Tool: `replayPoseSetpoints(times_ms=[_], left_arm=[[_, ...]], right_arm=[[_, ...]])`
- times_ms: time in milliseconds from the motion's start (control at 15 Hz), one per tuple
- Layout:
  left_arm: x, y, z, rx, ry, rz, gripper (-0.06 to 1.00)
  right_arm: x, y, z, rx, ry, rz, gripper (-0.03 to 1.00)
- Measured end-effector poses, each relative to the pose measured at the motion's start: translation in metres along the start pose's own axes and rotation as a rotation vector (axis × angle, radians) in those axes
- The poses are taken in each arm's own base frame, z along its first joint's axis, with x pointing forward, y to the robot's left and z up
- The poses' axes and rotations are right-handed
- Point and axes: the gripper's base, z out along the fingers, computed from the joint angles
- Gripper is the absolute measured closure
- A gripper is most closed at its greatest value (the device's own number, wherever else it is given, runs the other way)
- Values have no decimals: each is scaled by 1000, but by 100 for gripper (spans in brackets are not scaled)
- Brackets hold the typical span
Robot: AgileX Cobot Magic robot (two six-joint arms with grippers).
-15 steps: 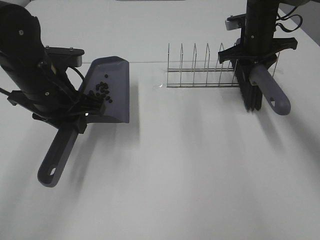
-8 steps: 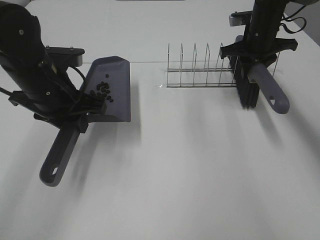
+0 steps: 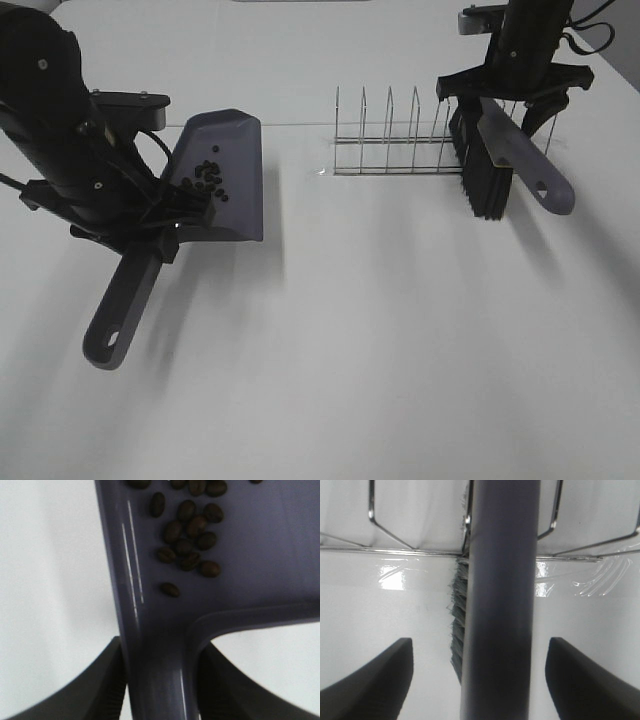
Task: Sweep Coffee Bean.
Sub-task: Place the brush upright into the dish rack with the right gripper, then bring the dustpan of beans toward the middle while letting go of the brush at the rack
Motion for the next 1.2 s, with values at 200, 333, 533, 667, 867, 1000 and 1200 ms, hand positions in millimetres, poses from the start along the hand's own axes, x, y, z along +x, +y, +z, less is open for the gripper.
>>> replayPoseSetpoints(times_ms=[200, 333, 533, 667, 867, 1000, 1200], left_arm=[[1, -10, 0, 21, -15, 13, 55], [2, -21, 0, 46, -36, 25, 55], [7, -29, 16, 46, -9, -9, 55], [9, -28, 30, 33, 24, -12, 55], [13, -27, 50, 19, 56, -13, 55], [15, -27, 59, 13, 70, -16, 55], [14, -27, 60, 13, 69, -16, 54]], right_arm=[[-2, -1, -47, -32, -48, 17, 26], [-1, -3, -68, -39, -81, 20, 26], [-1, -3, -76, -47, -88, 23, 26], [-1, -3, -80, -53, -94, 25, 26], [0, -3, -91, -59, -115, 27, 26], [0, -3, -94, -61, -120, 28, 26], [0, -3, -94, -66, -120, 29, 26]])
